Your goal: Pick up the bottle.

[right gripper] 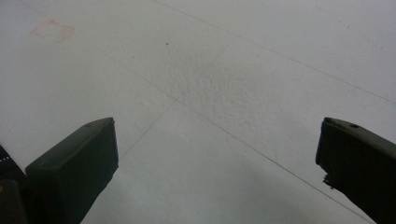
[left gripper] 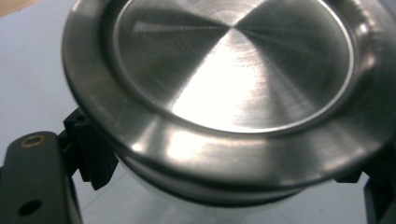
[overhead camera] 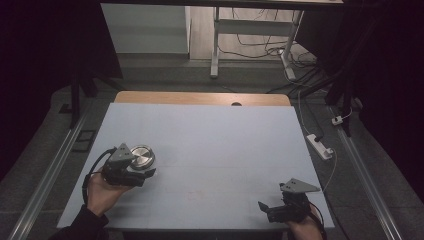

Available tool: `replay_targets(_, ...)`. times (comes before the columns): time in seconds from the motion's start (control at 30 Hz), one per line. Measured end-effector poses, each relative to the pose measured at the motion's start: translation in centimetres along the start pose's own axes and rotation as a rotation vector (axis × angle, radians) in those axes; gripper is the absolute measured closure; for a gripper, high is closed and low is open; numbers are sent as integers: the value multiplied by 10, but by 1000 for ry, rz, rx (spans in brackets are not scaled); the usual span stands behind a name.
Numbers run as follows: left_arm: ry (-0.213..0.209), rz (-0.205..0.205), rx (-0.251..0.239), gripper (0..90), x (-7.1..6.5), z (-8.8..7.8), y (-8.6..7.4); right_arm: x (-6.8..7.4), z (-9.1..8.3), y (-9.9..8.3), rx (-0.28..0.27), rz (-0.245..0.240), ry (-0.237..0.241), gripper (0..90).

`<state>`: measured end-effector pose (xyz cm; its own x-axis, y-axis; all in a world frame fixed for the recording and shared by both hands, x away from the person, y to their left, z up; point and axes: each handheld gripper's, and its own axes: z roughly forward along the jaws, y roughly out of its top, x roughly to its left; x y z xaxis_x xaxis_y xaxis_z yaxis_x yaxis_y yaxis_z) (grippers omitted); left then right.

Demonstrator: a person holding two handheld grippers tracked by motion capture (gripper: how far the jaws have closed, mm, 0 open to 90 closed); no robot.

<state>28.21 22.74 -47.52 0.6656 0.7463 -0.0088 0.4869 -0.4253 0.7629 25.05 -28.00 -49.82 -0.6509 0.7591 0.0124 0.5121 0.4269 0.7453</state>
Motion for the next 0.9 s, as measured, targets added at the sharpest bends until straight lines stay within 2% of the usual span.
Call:
replay_targets(0.23,-49,34,-5,157,-9,10,18,0,0,0,-4,5,0,0)
replay_targets(0.4,-68,71,-4,157,-16,18,31,-1,-1,0,-6,6,2,0)
replay_targets(0.9,-150,126,-1,157,-33,42,64,-2,-2,-1,-16,18,0,0)
